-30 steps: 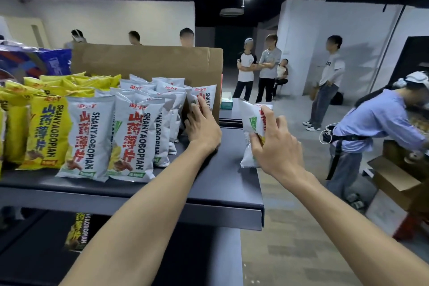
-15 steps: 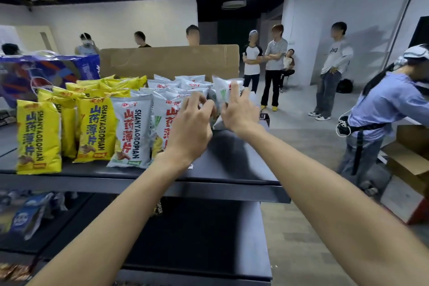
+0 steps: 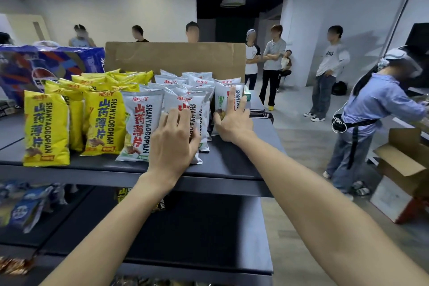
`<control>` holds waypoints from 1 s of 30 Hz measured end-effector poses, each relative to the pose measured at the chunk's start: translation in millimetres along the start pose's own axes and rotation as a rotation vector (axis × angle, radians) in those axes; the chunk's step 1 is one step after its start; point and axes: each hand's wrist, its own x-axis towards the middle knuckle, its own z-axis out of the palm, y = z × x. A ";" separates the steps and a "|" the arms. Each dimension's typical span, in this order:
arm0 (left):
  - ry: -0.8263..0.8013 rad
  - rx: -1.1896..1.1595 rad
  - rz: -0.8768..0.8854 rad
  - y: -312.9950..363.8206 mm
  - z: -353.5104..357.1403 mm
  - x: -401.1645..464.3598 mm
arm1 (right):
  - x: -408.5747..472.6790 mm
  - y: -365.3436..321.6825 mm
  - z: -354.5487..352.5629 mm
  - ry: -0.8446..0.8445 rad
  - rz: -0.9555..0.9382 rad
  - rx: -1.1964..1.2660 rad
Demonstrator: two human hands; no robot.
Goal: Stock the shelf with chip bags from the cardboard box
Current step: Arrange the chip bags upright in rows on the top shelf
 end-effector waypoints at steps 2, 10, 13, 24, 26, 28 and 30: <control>0.005 0.018 0.005 0.1 -2.9 -5.0 | -5.4 3.6 -5.3 -0.062 -0.008 -0.018; -0.065 0.047 0.080 -2.2 -22.1 -23.4 | -45.0 8.2 -37.2 -0.047 -0.061 -0.168; -0.103 0.013 0.099 -2.0 -31.1 -27.9 | -62.3 3.7 -54.9 0.012 -0.093 -0.174; -0.164 -0.289 0.240 22.3 -48.3 -96.7 | -192.9 0.9 -91.9 0.037 -0.041 -0.152; -0.197 -0.323 0.244 31.2 -39.8 -126.9 | -232.6 17.0 -86.3 0.026 0.006 -0.132; -0.283 -0.323 0.229 40.7 -25.9 -164.3 | -272.6 40.0 -74.0 0.004 0.082 -0.113; -0.420 -0.315 0.221 50.1 -10.8 -203.8 | -310.6 66.2 -55.8 -0.050 0.178 -0.112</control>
